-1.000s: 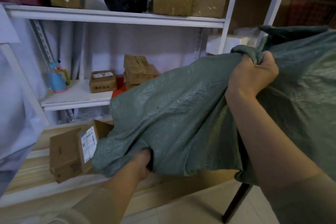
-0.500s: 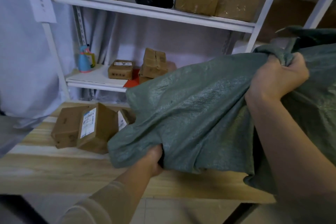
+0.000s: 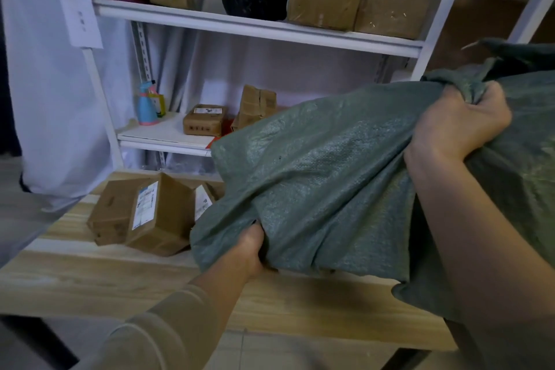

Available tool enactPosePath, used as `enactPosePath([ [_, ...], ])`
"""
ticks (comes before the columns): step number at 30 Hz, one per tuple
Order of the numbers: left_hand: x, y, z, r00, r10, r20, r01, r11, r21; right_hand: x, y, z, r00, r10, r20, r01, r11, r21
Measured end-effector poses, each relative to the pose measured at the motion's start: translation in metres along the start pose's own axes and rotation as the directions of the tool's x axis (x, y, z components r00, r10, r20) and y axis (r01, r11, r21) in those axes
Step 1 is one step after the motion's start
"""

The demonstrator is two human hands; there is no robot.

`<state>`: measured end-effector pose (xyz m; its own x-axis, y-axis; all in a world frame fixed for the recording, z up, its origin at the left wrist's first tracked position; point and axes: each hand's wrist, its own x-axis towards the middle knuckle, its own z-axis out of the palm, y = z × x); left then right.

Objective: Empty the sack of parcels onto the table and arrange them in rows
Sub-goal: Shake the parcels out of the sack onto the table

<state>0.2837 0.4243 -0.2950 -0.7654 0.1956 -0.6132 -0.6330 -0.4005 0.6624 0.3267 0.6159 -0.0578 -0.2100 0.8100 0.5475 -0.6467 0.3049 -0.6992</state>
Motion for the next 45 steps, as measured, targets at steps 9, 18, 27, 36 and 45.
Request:
enactPosePath([
  [9,0.005,0.003,0.010,0.985,0.140,-0.097,-0.161,0.950,-0.267,0.002,0.005,0.013,0.993,-0.012,-0.121,0.000,0.995,-0.096],
  [18,0.002,0.008,0.004,0.985,0.155,-0.082,-0.169,0.961,-0.219,0.001,0.008,0.024,0.986,0.048,-0.158,-0.071,0.987,-0.145],
  [27,-0.012,0.011,0.018,0.995,-0.013,0.095,0.013,1.000,-0.003,0.003,0.008,0.035,0.988,0.018,-0.156,-0.051,0.977,-0.206],
  [36,-0.022,0.020,0.005,0.970,-0.012,0.243,0.035,0.995,-0.092,0.007,0.001,0.040,0.995,0.051,-0.087,-0.064,0.986,-0.153],
  [45,-0.016,0.027,-0.009,0.994,-0.011,0.112,0.016,0.999,-0.039,-0.011,-0.004,0.065,0.997,0.083,-0.002,-0.083,0.994,-0.067],
])
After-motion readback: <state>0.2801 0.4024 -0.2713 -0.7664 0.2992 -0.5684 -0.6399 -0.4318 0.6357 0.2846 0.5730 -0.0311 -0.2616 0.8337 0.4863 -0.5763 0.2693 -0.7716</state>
